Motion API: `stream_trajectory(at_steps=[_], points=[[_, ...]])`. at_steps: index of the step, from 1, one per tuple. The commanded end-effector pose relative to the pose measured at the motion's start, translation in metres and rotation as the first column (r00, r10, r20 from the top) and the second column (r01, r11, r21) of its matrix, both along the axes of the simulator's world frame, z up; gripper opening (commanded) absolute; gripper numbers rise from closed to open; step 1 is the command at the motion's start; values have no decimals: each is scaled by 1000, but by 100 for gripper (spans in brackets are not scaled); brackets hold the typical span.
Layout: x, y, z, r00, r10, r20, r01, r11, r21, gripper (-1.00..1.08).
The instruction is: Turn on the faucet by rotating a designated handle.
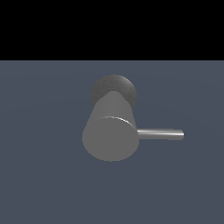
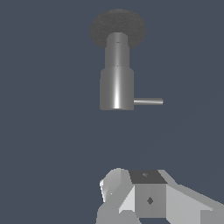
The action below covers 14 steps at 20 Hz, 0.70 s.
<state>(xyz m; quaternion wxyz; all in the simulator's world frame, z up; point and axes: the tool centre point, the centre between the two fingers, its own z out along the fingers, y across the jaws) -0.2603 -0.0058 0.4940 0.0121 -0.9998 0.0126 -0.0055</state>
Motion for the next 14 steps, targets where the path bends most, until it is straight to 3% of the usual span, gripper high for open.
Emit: stream_trajectory(at_steps=[1, 7, 14], points=[[0, 0, 0, 1000, 0, 0, 0, 1000, 0, -100], [7, -7, -1, 999, -38, 1, 38, 999, 37, -100], [30, -32, -9, 985, -175, -9, 174, 970, 169, -100]])
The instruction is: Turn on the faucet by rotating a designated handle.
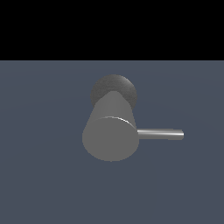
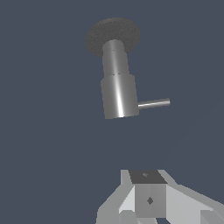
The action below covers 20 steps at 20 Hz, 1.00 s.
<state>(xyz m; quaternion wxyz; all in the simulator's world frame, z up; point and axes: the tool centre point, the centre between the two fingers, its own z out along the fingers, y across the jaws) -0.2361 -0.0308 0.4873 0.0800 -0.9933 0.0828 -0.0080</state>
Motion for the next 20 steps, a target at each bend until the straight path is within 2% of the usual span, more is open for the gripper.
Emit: stream_trajectory(at_steps=[1, 5, 9, 14, 20], points=[[10, -12, -4, 998, -62, 0, 62, 996, 59, -100], [26, -36, -14, 983, -182, -10, 181, 968, 175, -100], [41, -64, -28, 949, -312, -38, 309, 902, 302, -100], [55, -96, -50, 887, -452, -92, 443, 782, 438, -100], [63, -128, -79, 798, -577, -173, 562, 610, 559, -100]])
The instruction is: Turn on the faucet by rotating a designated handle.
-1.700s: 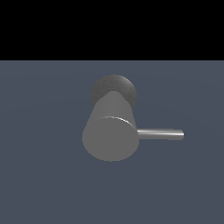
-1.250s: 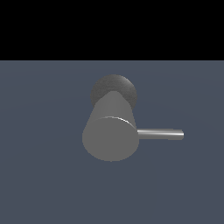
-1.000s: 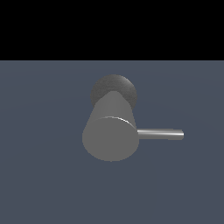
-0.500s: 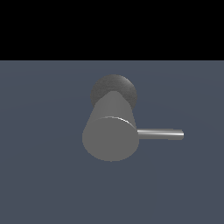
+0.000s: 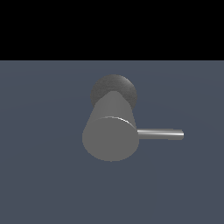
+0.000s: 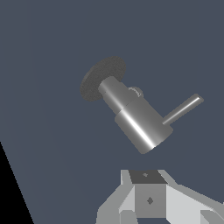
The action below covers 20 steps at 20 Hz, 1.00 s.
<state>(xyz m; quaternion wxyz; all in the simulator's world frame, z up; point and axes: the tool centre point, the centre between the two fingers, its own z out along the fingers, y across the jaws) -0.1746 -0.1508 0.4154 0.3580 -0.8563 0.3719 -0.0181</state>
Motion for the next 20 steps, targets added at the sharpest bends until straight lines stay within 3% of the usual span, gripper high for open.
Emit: stream_trajectory(at_steps=[1, 9, 20], points=[[3, -13, -12, 997, -72, 1, 72, 995, 68, -100], [6, -43, -53, 963, -268, -23, 264, 930, 256, -100], [3, -69, -107, 876, -473, -95, 461, 762, 454, -100]])
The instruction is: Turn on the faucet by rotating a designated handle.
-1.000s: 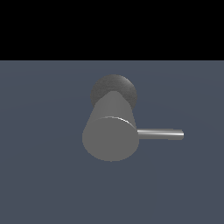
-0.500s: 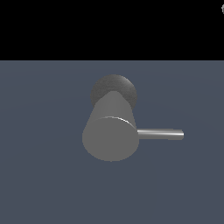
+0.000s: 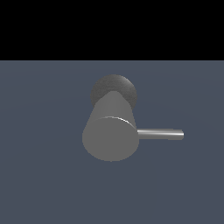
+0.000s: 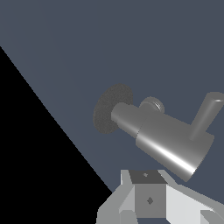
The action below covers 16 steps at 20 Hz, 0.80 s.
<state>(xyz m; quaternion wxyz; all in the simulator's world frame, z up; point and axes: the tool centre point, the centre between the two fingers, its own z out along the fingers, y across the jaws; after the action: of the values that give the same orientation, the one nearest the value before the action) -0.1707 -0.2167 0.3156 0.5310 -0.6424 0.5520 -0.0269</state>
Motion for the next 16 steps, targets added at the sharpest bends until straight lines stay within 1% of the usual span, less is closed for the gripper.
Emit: stream_trajectory(at_steps=[1, 4, 8, 12, 16], points=[[-1, -4, -12, 999, -52, 2, 52, 997, 48, -100], [-2, -8, -26, 994, -110, 2, 109, 989, 103, -100], [-4, -12, -45, 983, -184, -4, 182, 968, 174, -100], [-6, -14, -63, 967, -254, -14, 250, 938, 241, -100], [-8, -15, -81, 947, -321, -28, 314, 899, 306, -100]])
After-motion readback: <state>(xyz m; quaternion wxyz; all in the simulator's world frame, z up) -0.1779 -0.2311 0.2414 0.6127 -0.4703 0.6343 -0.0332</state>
